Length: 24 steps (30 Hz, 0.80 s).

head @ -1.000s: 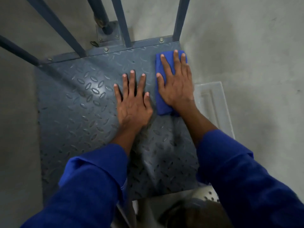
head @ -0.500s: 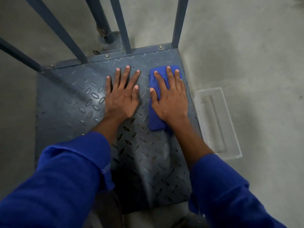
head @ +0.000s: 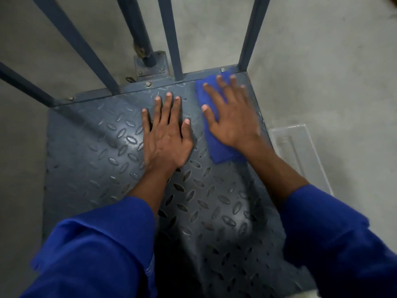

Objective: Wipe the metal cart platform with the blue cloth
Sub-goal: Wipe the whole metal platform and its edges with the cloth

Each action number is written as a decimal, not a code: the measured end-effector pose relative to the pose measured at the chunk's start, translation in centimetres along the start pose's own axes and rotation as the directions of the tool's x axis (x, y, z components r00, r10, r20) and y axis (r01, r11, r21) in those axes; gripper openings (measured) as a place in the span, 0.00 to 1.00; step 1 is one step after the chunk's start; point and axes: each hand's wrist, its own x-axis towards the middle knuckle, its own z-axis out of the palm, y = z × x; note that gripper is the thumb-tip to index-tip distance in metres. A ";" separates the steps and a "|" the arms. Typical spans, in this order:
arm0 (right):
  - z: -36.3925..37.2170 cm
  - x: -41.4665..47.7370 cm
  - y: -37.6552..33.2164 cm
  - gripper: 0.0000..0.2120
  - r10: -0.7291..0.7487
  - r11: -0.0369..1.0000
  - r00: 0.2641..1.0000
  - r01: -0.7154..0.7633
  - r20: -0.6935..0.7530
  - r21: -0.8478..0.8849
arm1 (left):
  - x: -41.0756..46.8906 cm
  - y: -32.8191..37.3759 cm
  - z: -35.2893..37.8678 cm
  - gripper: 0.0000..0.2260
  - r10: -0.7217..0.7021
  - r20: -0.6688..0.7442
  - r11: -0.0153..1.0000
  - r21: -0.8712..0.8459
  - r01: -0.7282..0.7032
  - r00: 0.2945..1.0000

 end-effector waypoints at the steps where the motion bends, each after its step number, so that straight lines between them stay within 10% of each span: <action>1: 0.1 -0.3 -0.5 0.31 -0.115 0.993 0.993 0.114 0.030 0.021 | 0.0 0.1 0.1 0.30 0.002 0.001 1.000 0.001 -0.002 1.000; 3: 0.3 -0.4 0.2 0.31 -0.202 0.978 0.979 0.199 0.034 0.057 | 0.1 0.1 0.2 0.30 -0.001 0.004 1.000 0.007 0.001 1.000; 8: -0.6 -0.4 0.6 0.35 0.359 0.932 0.931 -0.361 -0.062 -0.031 | 0.0 0.1 0.3 0.30 0.005 -0.009 1.000 0.016 -0.005 1.000; 13: -0.9 0.1 -1.6 0.34 -0.001 1.000 0.992 -0.003 0.125 0.028 | 0.0 0.2 0.1 0.30 0.005 -0.002 1.000 0.020 -0.005 1.000; 17: -0.6 -1.0 0.8 0.34 0.323 0.946 0.939 -0.319 -0.118 0.050 | 0.0 0.2 0.0 0.30 -0.001 0.004 1.000 0.020 0.001 1.000; 21: -0.2 -3.1 -2.2 0.33 0.020 1.000 0.998 -0.021 0.054 0.003 | -0.2 0.3 -0.1 0.30 0.003 -0.006 1.000 0.015 -0.003 1.000; 24: -0.5 -2.7 -0.4 0.36 0.286 0.958 0.957 -0.285 -0.056 0.026 | 0.0 0.3 0.0 0.30 0.005 -0.010 1.000 0.017 -0.005 1.000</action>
